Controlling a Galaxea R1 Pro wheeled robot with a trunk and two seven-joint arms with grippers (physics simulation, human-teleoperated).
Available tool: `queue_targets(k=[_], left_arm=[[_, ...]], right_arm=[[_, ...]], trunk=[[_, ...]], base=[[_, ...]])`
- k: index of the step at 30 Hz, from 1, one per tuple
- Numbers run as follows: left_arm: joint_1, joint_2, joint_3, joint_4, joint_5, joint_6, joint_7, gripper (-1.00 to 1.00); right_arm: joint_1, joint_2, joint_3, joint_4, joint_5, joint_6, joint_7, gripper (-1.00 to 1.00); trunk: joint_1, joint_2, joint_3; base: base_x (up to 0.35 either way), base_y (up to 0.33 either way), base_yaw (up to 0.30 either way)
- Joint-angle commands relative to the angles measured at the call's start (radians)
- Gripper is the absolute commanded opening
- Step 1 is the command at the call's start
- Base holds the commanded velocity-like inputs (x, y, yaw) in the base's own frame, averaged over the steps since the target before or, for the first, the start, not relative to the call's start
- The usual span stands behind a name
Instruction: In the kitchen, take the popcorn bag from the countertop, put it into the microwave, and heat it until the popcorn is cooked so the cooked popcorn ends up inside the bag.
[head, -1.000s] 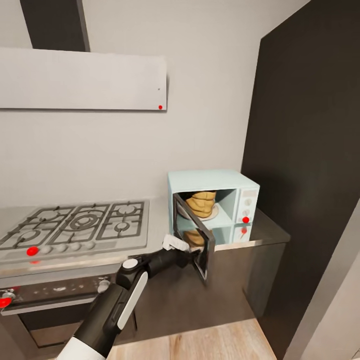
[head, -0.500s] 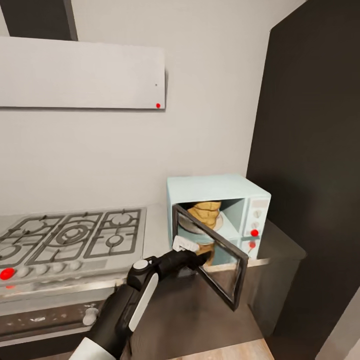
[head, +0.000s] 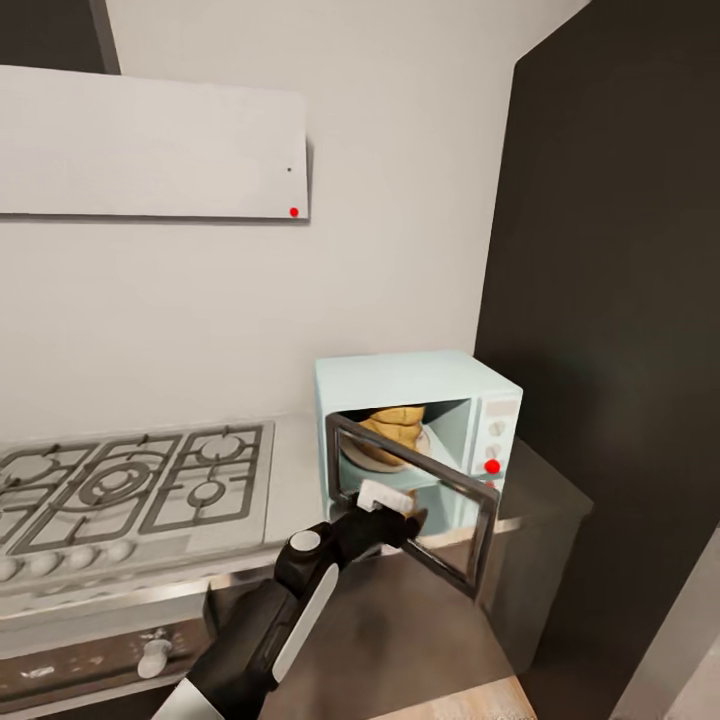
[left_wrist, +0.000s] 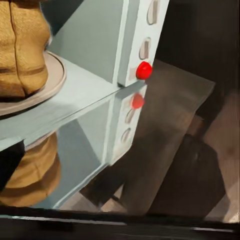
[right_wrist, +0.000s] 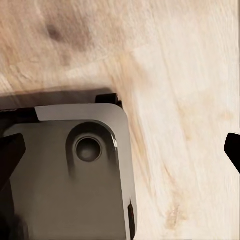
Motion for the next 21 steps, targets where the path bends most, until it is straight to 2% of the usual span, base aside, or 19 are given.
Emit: queue_targets(k=[1,4,5,11,14,15,21], left_arm=[[-0.001,0.0,-0.002,-0.001,0.011,0.007,-0.001,1.0],[-0.001,0.0,-0.089,-0.002,0.014,0.007,0.0,1.0],[-0.001,0.0,-0.098,-0.002,0.014,0.007,0.001,1.0],[-0.001,0.0,-0.107,-0.009,0.014,0.007,0.019,1.0],[-0.001,0.0,-0.108,-0.016,0.017,0.001,0.177,1.0],[-0.001,0.0,-0.108,-0.021,0.017,-0.008,0.198,1.0],[-0.001,0.0,-0.107,-0.013,0.017,-0.045,0.221,1.0]], right_arm=[[-0.001,-0.001,-0.008,0.003,0.008,-0.005,0.001,1.0],[-0.001,-0.001,-0.008,0.003,0.008,-0.005,0.001,1.0],[-0.001,-0.001,-0.008,0.003,0.008,-0.005,0.001,1.0],[-0.001,-0.001,-0.008,0.003,0.008,-0.005,0.001,1.0],[-0.001,-0.001,-0.008,0.003,0.008,-0.005,0.001,1.0],[-0.001,-0.001,-0.008,0.003,0.008,-0.005,0.001,1.0],[-0.001,-0.001,-0.008,0.002,0.008,-0.005,0.001,1.0]], trunk=[[0.0,-0.001,-0.001],[0.0,-0.001,0.001],[0.0,-0.001,0.001],[0.0,-0.001,0.004],[0.0,-0.001,0.006],[0.0,-0.001,0.007],[0.0,-0.001,0.01]], base=[[0.0,0.0,-0.228],[0.0,0.0,-0.229],[0.0,0.0,-0.229],[0.0,0.0,-0.229],[0.0,0.0,-0.229],[0.0,0.0,-0.229],[0.0,0.0,-0.229]])
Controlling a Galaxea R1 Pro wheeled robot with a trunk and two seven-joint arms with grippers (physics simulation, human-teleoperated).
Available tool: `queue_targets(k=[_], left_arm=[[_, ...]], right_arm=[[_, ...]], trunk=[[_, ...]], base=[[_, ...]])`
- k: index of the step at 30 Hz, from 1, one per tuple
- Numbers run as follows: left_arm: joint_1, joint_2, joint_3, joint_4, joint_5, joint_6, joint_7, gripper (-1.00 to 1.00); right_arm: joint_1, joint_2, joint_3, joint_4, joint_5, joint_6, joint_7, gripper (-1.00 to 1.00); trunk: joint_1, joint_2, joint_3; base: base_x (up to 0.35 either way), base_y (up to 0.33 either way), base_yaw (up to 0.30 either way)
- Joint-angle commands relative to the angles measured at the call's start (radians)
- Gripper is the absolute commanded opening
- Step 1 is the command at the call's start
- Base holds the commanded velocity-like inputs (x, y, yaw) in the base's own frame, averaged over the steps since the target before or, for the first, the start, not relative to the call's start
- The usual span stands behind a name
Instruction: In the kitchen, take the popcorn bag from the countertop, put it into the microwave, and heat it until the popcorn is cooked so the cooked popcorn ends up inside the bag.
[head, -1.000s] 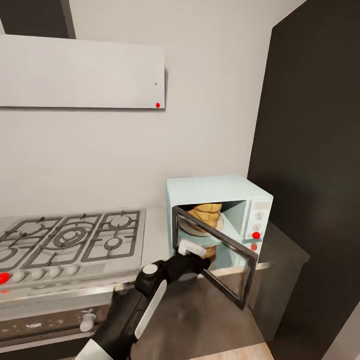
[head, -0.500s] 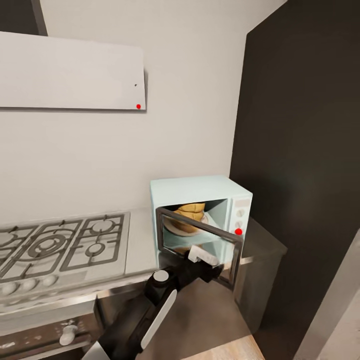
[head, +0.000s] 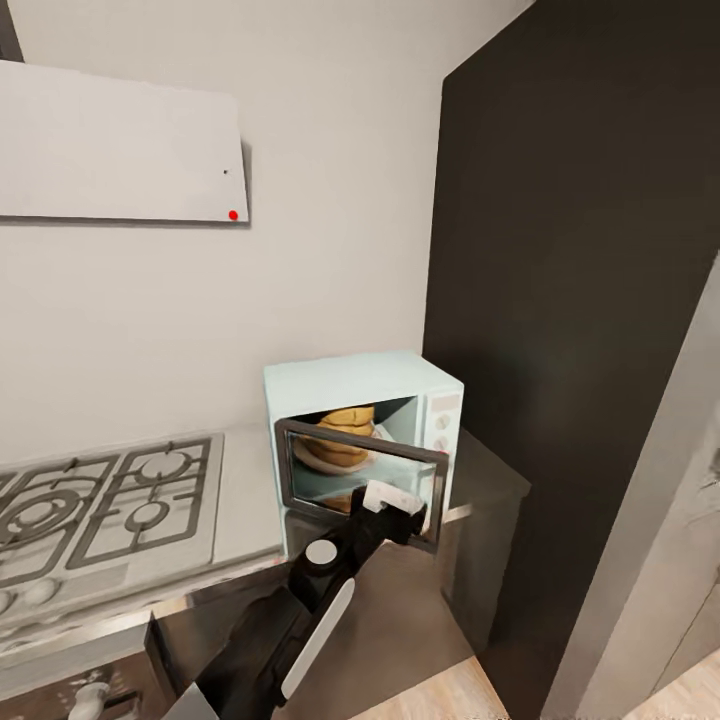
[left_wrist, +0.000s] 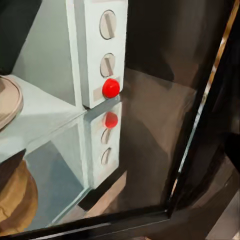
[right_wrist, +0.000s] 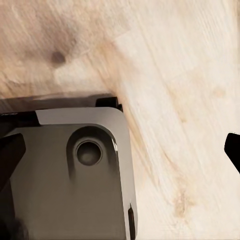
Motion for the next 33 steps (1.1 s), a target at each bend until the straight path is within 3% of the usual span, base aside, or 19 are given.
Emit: queue_targets(k=[1,7,10,15,33], left_arm=[[-0.001,0.0,0.0,0.0,0.011,0.004,0.003,1.0],[-0.001,0.0,-0.001,-0.006,0.007,-0.001,0.005,1.0],[-0.001,0.0,-0.001,-0.003,0.005,-0.047,0.005,1.0],[-0.001,0.0,-0.003,-0.001,0.01,-0.06,0.054,1.0],[-0.001,0.0,-0.002,0.0,0.014,-0.064,0.056,1.0]], right_arm=[[-0.001,0.0,-0.008,0.003,0.008,-0.005,0.001,1.0],[-0.001,-0.001,-0.01,0.003,0.008,-0.005,0.001,1.0],[-0.001,0.0,-0.009,0.003,0.009,-0.006,0.001,1.0],[-0.001,0.001,-0.008,0.003,0.01,-0.007,-0.008,1.0],[-0.001,0.001,-0.008,0.003,0.01,-0.007,-0.008,1.0]], trunk=[[0.0,-0.001,-0.001],[0.0,-0.001,0.0],[0.0,-0.001,0.0],[0.0,-0.001,0.0],[0.0,-0.001,0.0]], base=[[0.0,0.0,-0.229],[0.0,0.0,-0.222],[0.0,0.0,-0.052],[0.012,0.0,-0.002],[0.235,0.0,0.0]])
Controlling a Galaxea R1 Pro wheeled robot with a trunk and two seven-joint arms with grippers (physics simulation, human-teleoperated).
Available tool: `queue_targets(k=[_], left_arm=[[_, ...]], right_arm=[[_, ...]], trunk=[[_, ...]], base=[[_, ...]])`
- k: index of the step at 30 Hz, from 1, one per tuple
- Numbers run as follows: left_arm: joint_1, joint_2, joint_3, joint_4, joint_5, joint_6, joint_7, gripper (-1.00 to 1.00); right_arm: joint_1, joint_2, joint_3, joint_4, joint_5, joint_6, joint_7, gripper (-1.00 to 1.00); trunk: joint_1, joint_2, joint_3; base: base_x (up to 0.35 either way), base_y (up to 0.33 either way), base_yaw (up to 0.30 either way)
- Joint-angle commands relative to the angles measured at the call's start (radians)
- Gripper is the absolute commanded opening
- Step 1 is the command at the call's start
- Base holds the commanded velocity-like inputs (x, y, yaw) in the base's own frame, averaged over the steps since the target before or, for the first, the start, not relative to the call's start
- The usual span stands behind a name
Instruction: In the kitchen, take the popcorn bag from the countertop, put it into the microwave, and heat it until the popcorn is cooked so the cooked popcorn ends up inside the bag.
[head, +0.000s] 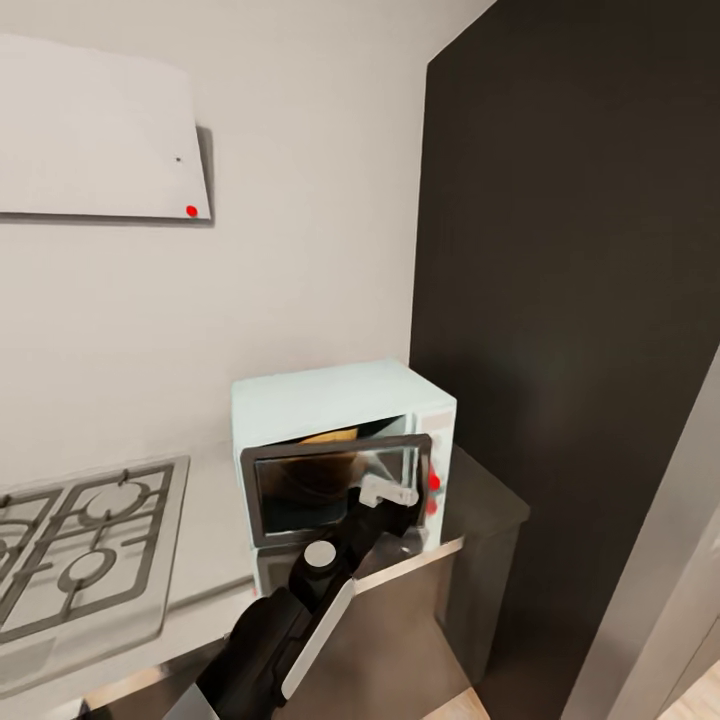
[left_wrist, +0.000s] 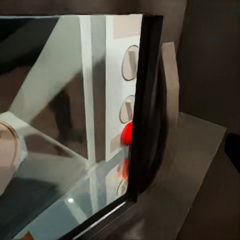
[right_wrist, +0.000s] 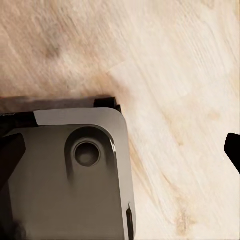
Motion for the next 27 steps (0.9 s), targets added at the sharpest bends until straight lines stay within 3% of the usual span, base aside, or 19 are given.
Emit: queue_targets(k=[1,18,27], left_arm=[[-0.001,0.0,-0.002,-0.001,0.01,0.005,0.008,1.0],[-0.001,0.0,-0.002,0.0,0.011,0.005,0.008,1.0],[-0.001,0.0,-0.002,-0.003,0.007,0.006,0.009,1.0]], right_arm=[[-0.001,-0.001,-0.008,0.003,0.008,-0.005,0.001,1.0],[-0.001,-0.001,-0.008,0.003,0.009,-0.006,0.001,1.0],[-0.001,-0.002,-0.008,0.003,0.009,-0.005,0.002,1.0]], trunk=[[0.0,-0.001,-0.001],[0.0,-0.001,-0.001],[0.0,-0.001,-0.001]], base=[[0.183,0.0,0.0],[0.181,0.0,0.0],[-0.113,0.0,0.0]])
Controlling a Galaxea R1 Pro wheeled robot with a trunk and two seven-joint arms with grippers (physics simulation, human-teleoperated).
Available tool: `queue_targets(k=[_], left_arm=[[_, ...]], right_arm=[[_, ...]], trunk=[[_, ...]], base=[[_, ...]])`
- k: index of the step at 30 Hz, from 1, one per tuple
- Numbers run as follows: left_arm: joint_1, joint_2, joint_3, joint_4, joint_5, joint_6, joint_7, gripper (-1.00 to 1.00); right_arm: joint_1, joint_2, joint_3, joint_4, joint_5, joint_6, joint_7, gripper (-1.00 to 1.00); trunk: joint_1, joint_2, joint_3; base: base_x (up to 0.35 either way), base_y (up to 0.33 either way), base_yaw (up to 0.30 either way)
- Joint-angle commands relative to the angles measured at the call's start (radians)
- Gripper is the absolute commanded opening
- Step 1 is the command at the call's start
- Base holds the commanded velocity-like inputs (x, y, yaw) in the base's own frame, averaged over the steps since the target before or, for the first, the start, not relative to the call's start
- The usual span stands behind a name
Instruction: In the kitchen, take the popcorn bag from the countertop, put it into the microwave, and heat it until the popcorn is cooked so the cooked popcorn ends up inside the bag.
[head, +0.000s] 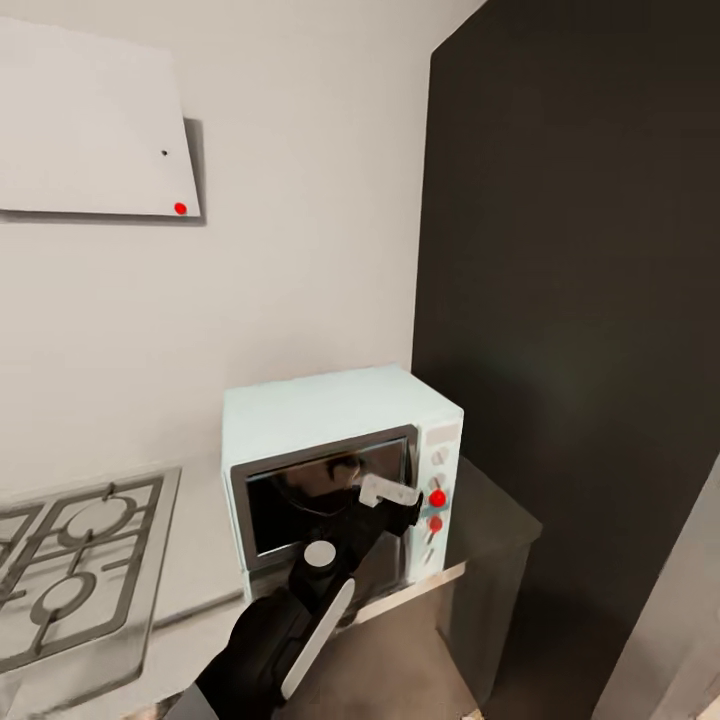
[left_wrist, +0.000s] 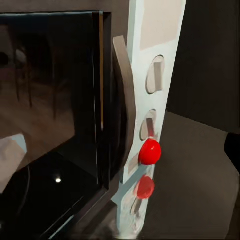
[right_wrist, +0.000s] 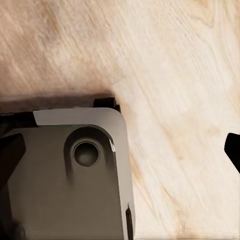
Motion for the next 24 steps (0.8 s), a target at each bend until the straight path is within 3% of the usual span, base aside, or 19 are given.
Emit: queue_targets(k=[1,17,24], left_arm=[[-0.001,0.0,-0.002,-0.001,0.01,0.005,0.007,1.0],[-0.001,0.0,0.0,-0.007,0.008,0.007,0.014,1.0],[-0.001,0.0,0.002,-0.012,0.009,0.005,0.013,1.0]], right_arm=[[-0.001,0.0,-0.008,0.003,0.008,-0.006,0.001,1.0],[-0.001,0.001,-0.007,0.003,0.009,-0.007,0.001,1.0],[-0.001,0.001,-0.007,0.003,0.011,-0.006,0.001,1.0]], trunk=[[0.0,-0.001,-0.001],[0.0,-0.001,-0.001],[0.0,-0.001,-0.001]], base=[[-0.315,0.0,0.0],[-0.338,0.0,0.001],[-0.287,0.0,0.184]])
